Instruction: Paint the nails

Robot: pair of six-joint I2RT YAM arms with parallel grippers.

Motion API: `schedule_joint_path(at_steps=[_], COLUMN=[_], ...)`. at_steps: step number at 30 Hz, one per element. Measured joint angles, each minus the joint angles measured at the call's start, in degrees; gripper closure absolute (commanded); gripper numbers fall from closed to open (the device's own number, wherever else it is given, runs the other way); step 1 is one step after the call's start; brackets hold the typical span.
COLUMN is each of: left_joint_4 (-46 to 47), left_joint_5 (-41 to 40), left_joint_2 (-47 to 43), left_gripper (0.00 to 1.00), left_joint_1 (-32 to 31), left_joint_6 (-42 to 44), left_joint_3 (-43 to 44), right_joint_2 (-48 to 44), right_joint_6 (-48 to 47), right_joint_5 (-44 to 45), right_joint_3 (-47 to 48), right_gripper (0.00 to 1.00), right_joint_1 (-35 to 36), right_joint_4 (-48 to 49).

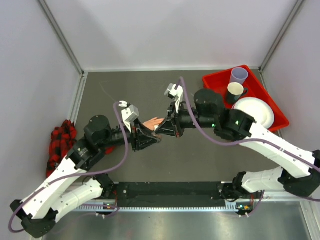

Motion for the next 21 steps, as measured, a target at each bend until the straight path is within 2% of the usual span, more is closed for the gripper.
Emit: schedule_joint_path(at_steps=[1, 3, 6, 8, 11, 14, 16, 17, 19, 21], left_joint_4=[-0.39, -0.46, 0.13, 1.81, 5.81, 7.39, 7.50, 7.43, 6.93, 5.73], left_joint_5=[-2.29, -7.61, -12.92, -17.27, -20.35, -19.52, -17.88, -16.59, -14.95, -12.55], left_joint_2=[0.00, 0.22, 1.44, 2.47, 4.81, 4.50, 3.67, 2.91, 1.68, 0.26], left_gripper=[1.00, 1.00, 1.00, 1.00, 1.00, 1.00, 1.00, 1.00, 1.00, 1.00], left_joint_1=[-0.02, -0.20, -0.37, 0.00, 0.61, 0.63, 0.61, 0.61, 0.61, 0.61], left_joint_6=[0.50, 1.88, 3.48, 4.22, 4.66, 5.35, 5.62, 5.68, 5.88, 6.19], left_joint_3=[-0.02, -0.42, -1.33, -1.70, -1.79, -2.58, -3.02, -3.41, -3.78, -3.85], right_joint_2=[-0.59, -0.59, 2.80, 6.03, 9.16, 9.44, 8.09, 6.73, 4.15, 0.39], right_joint_6=[1.38, 6.99, 15.96, 21.09, 24.28, 23.93, 22.45, 21.33, 19.34, 15.52], right_joint_5=[5.35, 25.51, 47.65, 56.13, 60.61, 61.86, 62.07, 61.81, 60.85, 55.76], right_joint_3=[-1.03, -1.20, 1.68, 4.00, 4.94, 4.90, 4.87, 4.83, 4.44, 3.82], right_gripper=[1.00, 1.00, 1.00, 1.00, 1.00, 0.77, 0.70, 0.60, 0.54, 0.49], right_joint_1=[1.49, 7.74, 15.10, 18.69, 21.40, 21.79, 21.75, 21.62, 20.92, 18.32], right_joint_4=[1.01, 0.59, -3.06, -7.30, -10.88, -12.48, -12.70, -12.85, -13.00, -13.03])
